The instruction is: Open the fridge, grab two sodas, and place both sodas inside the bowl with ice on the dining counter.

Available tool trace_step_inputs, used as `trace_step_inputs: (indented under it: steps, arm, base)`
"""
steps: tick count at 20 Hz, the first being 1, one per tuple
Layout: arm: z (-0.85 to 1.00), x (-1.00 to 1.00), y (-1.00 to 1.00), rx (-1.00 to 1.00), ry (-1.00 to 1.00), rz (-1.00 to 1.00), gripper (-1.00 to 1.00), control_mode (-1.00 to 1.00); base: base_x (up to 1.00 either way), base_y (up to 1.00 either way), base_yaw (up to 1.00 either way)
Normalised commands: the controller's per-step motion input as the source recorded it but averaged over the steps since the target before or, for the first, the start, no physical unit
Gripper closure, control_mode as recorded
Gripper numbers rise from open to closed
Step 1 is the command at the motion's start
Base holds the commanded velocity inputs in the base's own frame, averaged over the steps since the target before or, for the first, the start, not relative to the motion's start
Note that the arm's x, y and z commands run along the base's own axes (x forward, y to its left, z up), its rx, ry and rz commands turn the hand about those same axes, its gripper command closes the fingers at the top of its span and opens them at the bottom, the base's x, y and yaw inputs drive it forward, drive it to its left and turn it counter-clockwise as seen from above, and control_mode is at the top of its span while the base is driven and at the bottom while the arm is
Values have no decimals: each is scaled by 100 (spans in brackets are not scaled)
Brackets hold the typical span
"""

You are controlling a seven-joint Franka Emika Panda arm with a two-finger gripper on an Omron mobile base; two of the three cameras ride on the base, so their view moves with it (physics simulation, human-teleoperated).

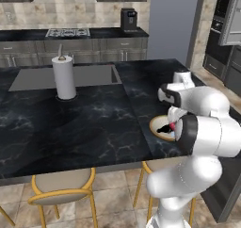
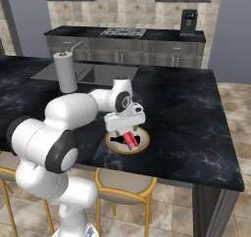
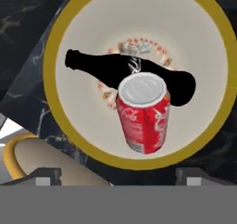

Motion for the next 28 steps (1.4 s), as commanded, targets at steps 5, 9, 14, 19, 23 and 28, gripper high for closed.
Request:
trace_step_inputs:
  steps: [5, 9, 14, 19, 23, 28]
  arm:
    - [39, -55, 0, 0, -7, 0, -100, -100]
    - [40, -66, 0, 0, -7, 0, -100, -100]
    - [38, -72, 0, 0, -7, 0, -100, -100]
    - [39, -71, 5, 0, -10, 0, -100, -100]
    - [39, -62, 36, -1, -19, 0, -100, -100]
    - [44, -49, 43, -5, -21, 0, -100, -100]
  base:
    - [0, 0, 0]
    - [0, 0, 0]
    - [0, 0, 0]
    - [0, 0, 0]
    - [0, 0, 0]
    - [0, 0, 0]
